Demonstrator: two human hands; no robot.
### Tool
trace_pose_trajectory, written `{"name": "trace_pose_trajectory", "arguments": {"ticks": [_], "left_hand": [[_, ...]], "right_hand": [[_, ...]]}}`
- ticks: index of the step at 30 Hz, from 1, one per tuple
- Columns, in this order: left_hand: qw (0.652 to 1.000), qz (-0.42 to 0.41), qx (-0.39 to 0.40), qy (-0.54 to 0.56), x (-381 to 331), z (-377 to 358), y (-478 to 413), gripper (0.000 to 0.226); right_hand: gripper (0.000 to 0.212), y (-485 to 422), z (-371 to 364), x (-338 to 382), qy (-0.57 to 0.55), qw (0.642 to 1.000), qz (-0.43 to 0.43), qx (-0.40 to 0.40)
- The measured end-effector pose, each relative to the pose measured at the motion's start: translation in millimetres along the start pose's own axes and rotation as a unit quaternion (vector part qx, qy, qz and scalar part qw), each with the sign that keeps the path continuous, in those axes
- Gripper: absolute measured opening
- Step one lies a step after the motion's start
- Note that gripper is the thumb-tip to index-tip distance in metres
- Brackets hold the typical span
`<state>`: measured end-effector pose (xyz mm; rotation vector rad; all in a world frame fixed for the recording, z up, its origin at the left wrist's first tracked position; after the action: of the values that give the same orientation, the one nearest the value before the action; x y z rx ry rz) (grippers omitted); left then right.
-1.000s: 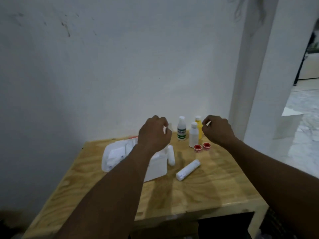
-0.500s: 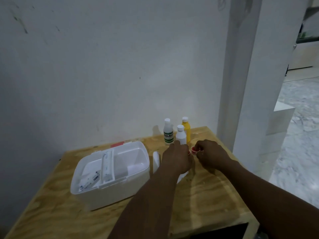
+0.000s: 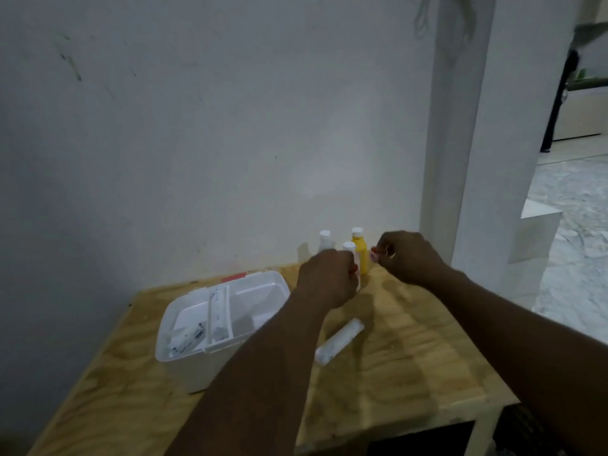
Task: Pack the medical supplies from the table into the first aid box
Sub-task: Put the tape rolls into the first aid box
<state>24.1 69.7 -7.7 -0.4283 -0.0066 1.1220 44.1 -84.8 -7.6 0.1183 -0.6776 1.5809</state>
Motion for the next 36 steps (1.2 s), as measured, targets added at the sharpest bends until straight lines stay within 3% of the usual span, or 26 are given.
{"name": "trace_pose_trajectory", "arguments": {"ticks": [4, 9, 16, 25, 36], "left_hand": [[0.997, 0.032, -0.068, -0.018, 40, 70, 12, 0.024], [0.985, 0.136, -0.099, -0.039, 143, 131, 60, 0.025], [0.975, 0.210, -0.069, -0.004, 235, 141, 133, 0.025], [0.981, 0.194, -0.013, -0.023, 240, 106, 146, 0.022], [0.975, 0.224, -0.008, -0.007, 254, 104, 157, 0.026]], "right_hand": [[0.020, -20, 20, 71, -0.027, 0.998, 0.057, -0.018], [0.018, -20, -14, 173, -0.067, 0.991, 0.117, 0.018], [0.019, 10, -100, 265, -0.087, 0.973, 0.187, 0.103], [0.015, 33, -152, 282, -0.059, 0.962, 0.223, 0.148], [0.011, 30, -161, 295, -0.035, 0.967, 0.232, 0.100]]}}
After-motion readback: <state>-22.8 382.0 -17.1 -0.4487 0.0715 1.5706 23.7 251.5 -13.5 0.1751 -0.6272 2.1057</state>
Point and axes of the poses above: each hand's wrist, its own y-axis away from the middle knuckle, its own z-axis out of the back of the hand, x = y × z, the point moved 9 cm from there along -y, towards the middle knuckle
